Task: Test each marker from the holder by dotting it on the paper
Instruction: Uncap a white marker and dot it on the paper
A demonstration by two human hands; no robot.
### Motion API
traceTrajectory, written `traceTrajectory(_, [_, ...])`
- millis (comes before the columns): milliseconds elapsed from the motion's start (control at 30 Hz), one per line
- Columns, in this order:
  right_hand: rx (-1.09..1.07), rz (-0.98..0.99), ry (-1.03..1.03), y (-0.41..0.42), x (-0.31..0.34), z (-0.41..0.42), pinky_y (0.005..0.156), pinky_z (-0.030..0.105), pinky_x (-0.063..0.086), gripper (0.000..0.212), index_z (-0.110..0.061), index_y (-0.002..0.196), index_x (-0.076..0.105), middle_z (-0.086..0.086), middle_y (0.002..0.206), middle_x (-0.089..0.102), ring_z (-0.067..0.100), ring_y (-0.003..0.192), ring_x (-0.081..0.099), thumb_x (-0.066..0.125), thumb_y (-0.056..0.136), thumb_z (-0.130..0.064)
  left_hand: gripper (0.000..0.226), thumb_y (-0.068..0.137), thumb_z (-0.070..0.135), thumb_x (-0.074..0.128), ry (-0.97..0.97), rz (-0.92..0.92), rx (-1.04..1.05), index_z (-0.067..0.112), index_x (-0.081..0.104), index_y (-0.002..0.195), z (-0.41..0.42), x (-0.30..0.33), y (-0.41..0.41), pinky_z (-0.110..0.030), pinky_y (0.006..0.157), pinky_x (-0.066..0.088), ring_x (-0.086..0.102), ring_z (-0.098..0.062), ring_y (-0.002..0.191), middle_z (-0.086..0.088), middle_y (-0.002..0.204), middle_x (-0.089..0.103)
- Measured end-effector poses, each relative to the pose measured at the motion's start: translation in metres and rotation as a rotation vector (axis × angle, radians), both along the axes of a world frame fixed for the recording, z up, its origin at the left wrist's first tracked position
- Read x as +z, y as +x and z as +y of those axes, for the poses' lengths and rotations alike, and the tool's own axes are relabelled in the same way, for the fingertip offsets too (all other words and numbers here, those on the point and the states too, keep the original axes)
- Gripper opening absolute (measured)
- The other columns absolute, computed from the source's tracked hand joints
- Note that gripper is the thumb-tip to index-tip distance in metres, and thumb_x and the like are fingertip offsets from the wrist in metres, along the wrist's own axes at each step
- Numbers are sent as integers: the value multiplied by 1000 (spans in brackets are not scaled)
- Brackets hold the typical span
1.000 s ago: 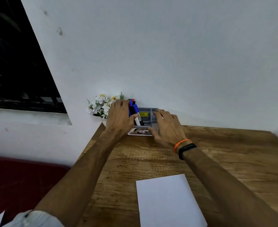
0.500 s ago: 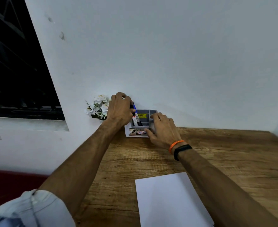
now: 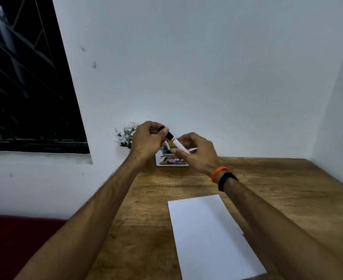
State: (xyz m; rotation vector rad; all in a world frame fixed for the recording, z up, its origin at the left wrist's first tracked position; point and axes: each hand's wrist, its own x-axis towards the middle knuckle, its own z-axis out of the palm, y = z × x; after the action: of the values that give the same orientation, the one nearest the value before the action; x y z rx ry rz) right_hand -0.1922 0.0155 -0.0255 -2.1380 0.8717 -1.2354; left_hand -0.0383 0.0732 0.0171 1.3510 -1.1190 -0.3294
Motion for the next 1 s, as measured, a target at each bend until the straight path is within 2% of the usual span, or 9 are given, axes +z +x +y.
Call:
traceTrajectory(100, [44, -80, 76, -12, -5, 14, 64, 17, 52, 29, -17, 96, 72, -4, 78, 76, 5, 72, 71, 84, 76, -33, 14, 92, 9, 62, 39, 189, -72, 0, 62, 102, 21, -20, -4, -22, 61, 56, 66, -9, 63, -9, 83, 67])
traceTrajectory(200, [90, -79, 125, -25, -12, 19, 65, 29, 58, 20, -21, 83, 76, -2, 72, 75, 9, 65, 70, 86, 72, -34, 12, 92, 7, 61, 113, 243, -143, 1, 62, 103, 37, -43, -2, -23, 65, 56, 64, -11, 68, -12, 89, 65])
traceTrajectory(333, [147, -120, 259, -39, -24, 25, 55, 26, 53, 22, -13, 84, 77, 3, 70, 74, 10, 58, 66, 89, 69, -25, 18, 88, 17, 68, 216, -141, -339, 12, 69, 104, 50, -66, -1, -22, 70, 56, 65, -7, 78, 0, 92, 69])
traceTrajectory(433, [180, -97, 346, -45, -34, 27, 58, 23, 53, 28, -9, 90, 77, 7, 77, 75, 10, 62, 66, 89, 68, -21, 22, 83, 40, 71, 253, -621, -279, 20, 71, 93, 43, -74, -6, -21, 59, 46, 61, -8, 70, 5, 79, 67])
traceTrajectory(500, [187, -117, 386, -46, -42, 26, 58, 21, 53, 26, -10, 90, 77, 5, 80, 75, 8, 65, 65, 89, 69, -20, 25, 84, 44, 68, 237, -771, -237, 20, 67, 82, 35, -77, -10, -25, 53, 38, 54, -10, 61, 3, 70, 62])
traceTrajectory(633, [202, -242, 493, -46, -54, 21, 54, 23, 48, 27, -6, 90, 76, 8, 76, 69, 12, 58, 57, 86, 71, -23, 22, 89, 39, 64, 201, -789, -299, 20, 66, 79, 24, -82, -16, -24, 58, 44, 59, -3, 64, 10, 69, 66])
traceTrajectory(767, [268, -384, 631, -38, -62, 19, 47, 22, 38, 21, -15, 71, 72, 10, 68, 52, 11, 48, 42, 82, 71, -34, 27, 93, 37, 58, 117, -789, -308, 15, 65, 80, 16, -94, -19, -25, 56, 44, 58, -4, 60, 8, 67, 65])
traceTrajectory(900, [316, -318, 663, -32, -66, 21, 44, 20, 36, 23, -20, 67, 62, -2, 57, 54, 9, 46, 41, 75, 82, -31, 15, 94, 31, 57, 37, -790, -350, 21, 68, 97, 12, -107, -18, -17, 52, 33, 50, -2, 58, 17, 65, 56])
traceTrajectory(1000, [351, -308, 714, -29, -69, 21, 43, 22, 36, 25, -16, 68, 58, -3, 53, 58, 9, 41, 43, 68, 91, -22, 15, 94, 29, 54, 43, -772, -411, 20, 66, 99, 12, -113, -18, -22, 57, 39, 55, -3, 65, 14, 75, 62])
